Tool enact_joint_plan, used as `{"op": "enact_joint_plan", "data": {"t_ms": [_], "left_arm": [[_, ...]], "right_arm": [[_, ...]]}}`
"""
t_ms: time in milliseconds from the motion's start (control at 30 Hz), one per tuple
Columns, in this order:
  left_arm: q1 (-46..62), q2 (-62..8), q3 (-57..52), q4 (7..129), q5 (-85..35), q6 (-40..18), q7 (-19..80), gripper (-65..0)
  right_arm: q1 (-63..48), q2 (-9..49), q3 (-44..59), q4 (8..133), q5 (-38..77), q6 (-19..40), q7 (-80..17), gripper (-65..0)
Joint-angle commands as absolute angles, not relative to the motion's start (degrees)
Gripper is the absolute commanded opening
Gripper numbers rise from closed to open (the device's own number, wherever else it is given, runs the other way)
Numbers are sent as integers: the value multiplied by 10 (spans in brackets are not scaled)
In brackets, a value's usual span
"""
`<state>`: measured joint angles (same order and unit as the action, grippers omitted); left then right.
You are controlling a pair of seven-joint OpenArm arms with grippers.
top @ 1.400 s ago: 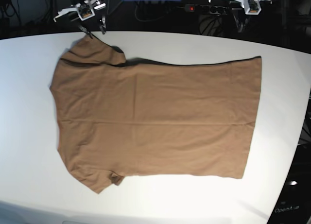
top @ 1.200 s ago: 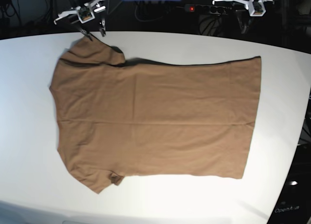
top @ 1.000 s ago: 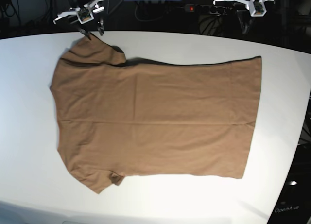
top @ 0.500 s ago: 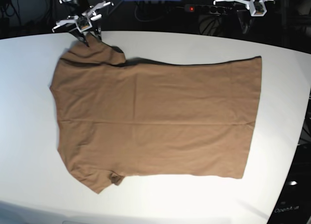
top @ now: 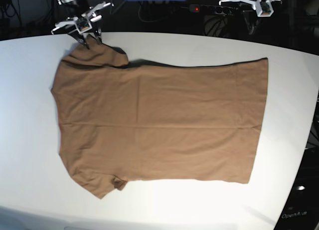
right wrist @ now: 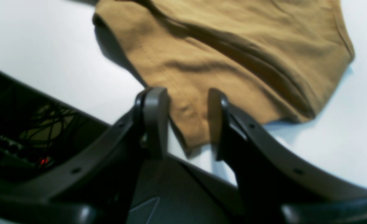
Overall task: Fold the T-shirt properly
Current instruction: 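Lower the right gripper onto the shirt's shoulder corner and pinch it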
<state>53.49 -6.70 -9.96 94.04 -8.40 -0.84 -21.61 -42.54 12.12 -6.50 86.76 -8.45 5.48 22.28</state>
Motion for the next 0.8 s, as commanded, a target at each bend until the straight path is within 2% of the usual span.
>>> {"op": "enact_joint_plan", "data": {"t_ms": [0, 300, 600, 767], "left_arm": [[545, -69, -102, 949, -86, -7, -231, -638], [545, -67, -102, 949, -86, -7, -231, -638], [545, -67, -102, 949, -86, -7, -231, -638], [545, -67, -102, 949, -86, -7, -231, -638]], "right_arm": [[-430, 123, -64, 865, -87, 51, 213, -425], [-430, 138, -65, 857, -89, 53, 204, -425], [-421, 117, -64, 856, -138, 121, 174, -425], [-412, 111, -63, 851, -189, 124, 141, -424]]}}
